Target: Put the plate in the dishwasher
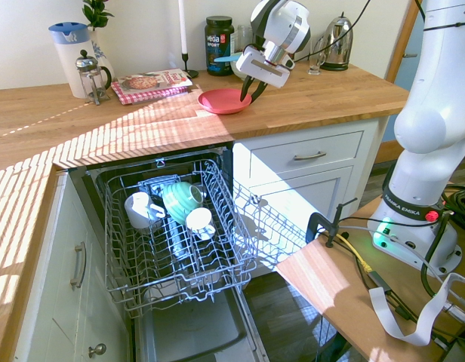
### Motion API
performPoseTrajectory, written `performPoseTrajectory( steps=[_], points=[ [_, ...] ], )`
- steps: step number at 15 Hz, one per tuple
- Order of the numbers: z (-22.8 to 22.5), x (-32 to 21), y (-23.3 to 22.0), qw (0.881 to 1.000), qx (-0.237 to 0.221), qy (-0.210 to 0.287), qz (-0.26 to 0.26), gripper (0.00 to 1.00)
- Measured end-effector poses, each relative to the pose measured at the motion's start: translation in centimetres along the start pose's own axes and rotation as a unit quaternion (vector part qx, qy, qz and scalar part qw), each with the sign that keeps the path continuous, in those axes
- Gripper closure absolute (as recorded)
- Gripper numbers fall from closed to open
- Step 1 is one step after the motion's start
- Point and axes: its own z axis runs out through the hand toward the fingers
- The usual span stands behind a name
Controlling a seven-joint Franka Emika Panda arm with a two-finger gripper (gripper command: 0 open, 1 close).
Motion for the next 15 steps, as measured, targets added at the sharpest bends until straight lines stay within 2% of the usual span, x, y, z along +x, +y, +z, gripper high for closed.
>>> performPoseTrajectory(
  steps=[7, 10, 12, 13, 15],
  points=[
    [0.1, -0.5, -0.3, 1.0, 0.011, 0.008, 0.005, 1.0],
    [-2.0, 0.2, -0.7, 0.999, -0.015, 0.037, -0.032, 1.0],
    [-5.6, -0.2, -3.4, 0.993, -0.051, 0.076, -0.079, 1.0],
    [-7.7, -1.9, -6.3, 0.988, -0.064, 0.095, -0.106, 1.0],
    [-10.3, -9.1, -13.3, 0.975, -0.079, 0.13, -0.164, 1.0]
  ],
)
